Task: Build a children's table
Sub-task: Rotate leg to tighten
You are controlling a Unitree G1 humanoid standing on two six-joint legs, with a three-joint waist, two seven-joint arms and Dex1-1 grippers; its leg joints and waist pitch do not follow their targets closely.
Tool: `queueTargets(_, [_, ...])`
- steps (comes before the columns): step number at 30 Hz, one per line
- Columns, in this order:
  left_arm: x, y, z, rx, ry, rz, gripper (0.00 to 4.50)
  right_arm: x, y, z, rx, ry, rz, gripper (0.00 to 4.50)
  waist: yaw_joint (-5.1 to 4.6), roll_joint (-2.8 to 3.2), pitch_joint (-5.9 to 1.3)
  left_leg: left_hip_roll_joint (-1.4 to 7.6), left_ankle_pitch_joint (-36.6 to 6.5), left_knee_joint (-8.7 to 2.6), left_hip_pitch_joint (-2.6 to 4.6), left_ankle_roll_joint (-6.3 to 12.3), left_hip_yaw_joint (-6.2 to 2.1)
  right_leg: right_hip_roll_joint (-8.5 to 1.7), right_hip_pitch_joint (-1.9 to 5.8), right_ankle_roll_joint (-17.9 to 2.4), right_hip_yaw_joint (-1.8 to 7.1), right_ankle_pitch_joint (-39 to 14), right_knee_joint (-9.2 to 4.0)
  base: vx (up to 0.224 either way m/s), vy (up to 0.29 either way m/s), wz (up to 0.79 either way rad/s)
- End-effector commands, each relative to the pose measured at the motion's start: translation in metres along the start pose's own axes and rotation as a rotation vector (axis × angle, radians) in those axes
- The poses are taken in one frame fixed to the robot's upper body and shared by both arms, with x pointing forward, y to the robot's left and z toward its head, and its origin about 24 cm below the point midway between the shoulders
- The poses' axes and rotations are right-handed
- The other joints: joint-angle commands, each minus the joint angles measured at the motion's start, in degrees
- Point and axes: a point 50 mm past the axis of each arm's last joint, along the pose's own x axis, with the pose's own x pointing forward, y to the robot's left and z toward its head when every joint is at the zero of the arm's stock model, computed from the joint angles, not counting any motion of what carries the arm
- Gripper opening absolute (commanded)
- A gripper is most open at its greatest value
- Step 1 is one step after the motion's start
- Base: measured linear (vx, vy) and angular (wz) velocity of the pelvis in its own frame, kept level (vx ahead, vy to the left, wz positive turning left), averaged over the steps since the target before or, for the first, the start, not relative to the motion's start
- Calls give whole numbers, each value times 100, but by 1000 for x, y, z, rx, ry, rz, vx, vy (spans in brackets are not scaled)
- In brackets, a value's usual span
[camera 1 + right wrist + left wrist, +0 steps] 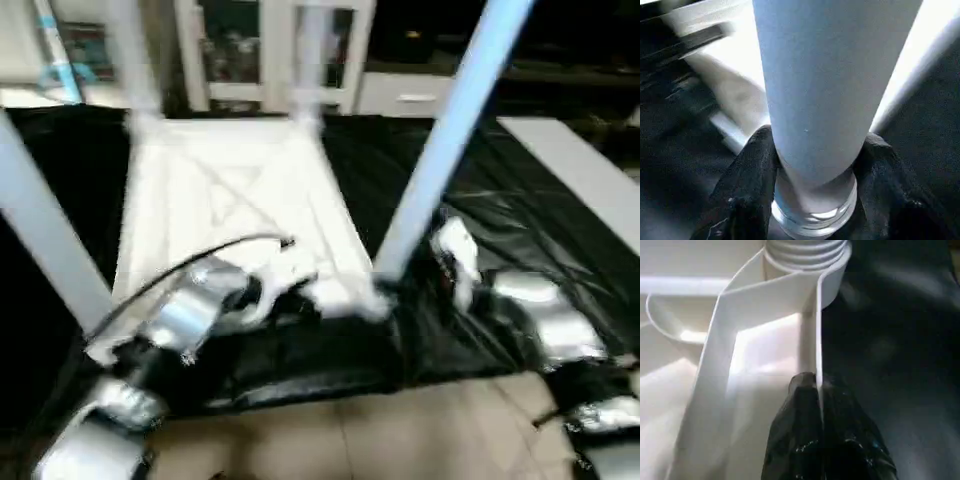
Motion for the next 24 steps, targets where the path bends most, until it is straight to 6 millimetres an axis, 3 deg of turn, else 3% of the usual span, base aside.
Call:
queueTargets(1, [8, 5, 24, -59, -125, 75, 0, 4, -8, -16, 79, 65, -215, 191, 15, -45, -278, 30, -1390, -472, 59, -89, -35, -202, 128, -976, 122, -1556, -514, 0, 0, 0])
queueTargets(3, [13, 9, 30, -90, -133, 147, 0, 14, -5, -17, 93, 61, -272, 191, -11, -64, -309, 14, -1213, -456, 45, -85, -29, -195, 135, -1006, 122, -1294, -490, 0, 0, 0])
queueTargets(5, [20, 14, 36, -95, -112, 243, 0, 30, 1, -17, 88, 59, -356, 191, -4, -46, -320, 9, -1065, -437, 39, -34, -19, -188, 131, -1021, 122, -1055, -475, 0, 0, 0])
queueTargets(6, [28, 18, 45, -89, -118, 333, 0, 53, 13, -13, 116, 28, -429, 191, -6, -8, -329, 7, -964, -434, 33, -32, -20, -186, 139, -1056, 125, -862, -454, 0, 0, 0])
queueTargets(7, [29, 19, 46, -88, -120, 347, 0, 56, 15, -12, 121, 23, -439, 191, -20, 0, -334, 0, -903, -426, 37, -44, -9, -181, 117, -1076, 135, -752, -449, 0, 0, 0])
queueTargets(8, [32, 21, 51, -79, -135, 391, 0, 67, 23, -8, 135, 4, -450, 191, -19, -28, -373, -17, -684, -410, 22, -32, -9, -162, 164, -1105, 129, -349, -400, 0, 0, 0])
queueTargets(11, [36, 23, 55, -39, -139, 437, 0, 85, 40, 3, 119, -25, -418, 191, 47, -43, -375, -23, -304, -378, 28, 295, 20, -146, 177, -1200, 133, 438, -339, 0, 0, 0])
queueTargets(14, [34, 25, 56, -11, -134, 442, 0, 92, 50, 13, 112, -94, -318, 191, 73, -50, -357, -10, -430, -386, 27, 424, 30, -169, 183, -1236, 131, 289, -360, 0, 0, 0])
queueTargets(19, [31, 29, 50, 2, -116, 438, 0, 81, 46, 21, 169, -201, -236, 190, 90, -39, -332, 14, -759, -413, 47, 370, 24, -175, 163, -1167, 137, -147, -408, 0, 0, 0])
queueTargets(20, [30, 29, 49, 8, -112, 434, 0, 77, 44, 22, 161, -210, -240, 245, 117, -48, -335, 19, -699, -415, 43, 340, 21, -177, 170, -1153, 134, -114, -402, 0, 0, 0])
queueTargets(21, [28, 27, 45, 33, -113, 382, 0, 63, 34, 21, 137, -232, -268, 245, 120, -54, -334, 17, -678, -414, 42, 340, 26, -174, 169, -1157, 135, -86, -400, 0, 0, 0])
queueTargets(23, [27, 25, 42, 47, -113, 341, 0, 55, 28, 21, 126, -244, -303, 270, 156, -57, -326, 11, -671, -416, 17, 402, 20, -175, 186, -1095, 138, -23, -402, 0, 0, 0])
queueTargets(24, [25, 24, 40, 48, -112, 322, 0, 51, 26, 21, 127, -247, -303, 270, 103, -63, -335, -1, -649, -438, -58, 376, -16, -184, 242, -1031, 121, -93, -394, 0, 0, 0])
